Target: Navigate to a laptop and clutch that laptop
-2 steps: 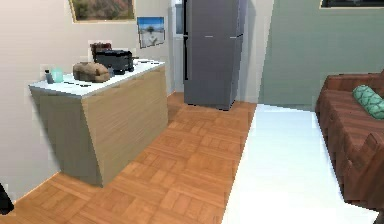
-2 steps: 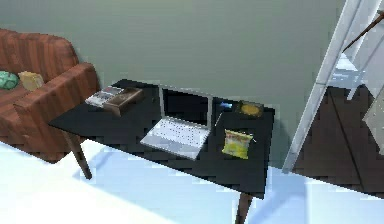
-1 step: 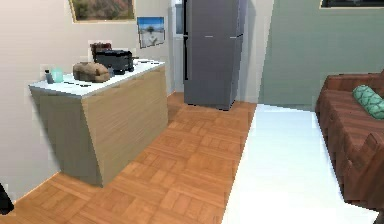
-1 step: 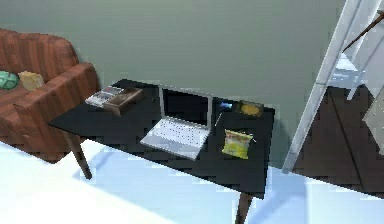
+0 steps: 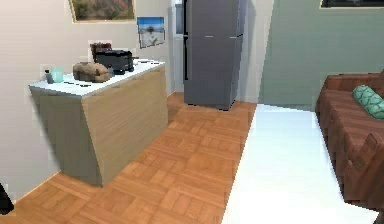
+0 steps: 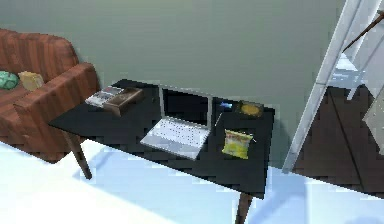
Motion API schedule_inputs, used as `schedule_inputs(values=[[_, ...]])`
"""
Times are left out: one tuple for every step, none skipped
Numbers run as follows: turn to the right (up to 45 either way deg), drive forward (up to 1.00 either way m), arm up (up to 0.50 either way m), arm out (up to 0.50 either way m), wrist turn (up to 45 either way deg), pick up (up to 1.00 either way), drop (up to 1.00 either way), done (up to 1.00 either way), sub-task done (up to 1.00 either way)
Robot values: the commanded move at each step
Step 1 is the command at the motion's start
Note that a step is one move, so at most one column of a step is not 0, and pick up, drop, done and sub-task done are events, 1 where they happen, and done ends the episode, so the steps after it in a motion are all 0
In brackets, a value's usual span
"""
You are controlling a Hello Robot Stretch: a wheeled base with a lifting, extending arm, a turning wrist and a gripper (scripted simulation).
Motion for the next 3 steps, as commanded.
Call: schedule_inputs(values=[[0.0, 0.0, 0.0, 0.44, 0.0, 0.0, 0.0, 0.0, 0.0], [0.0, 0.0, 0.0, 0.0, 45.0, 0.0, 0.0, 0.0, 0.0], [0.0, 0.0, 0.0, 0.0, 45.0, 0.0, 0.0, 0.0, 0.0]])
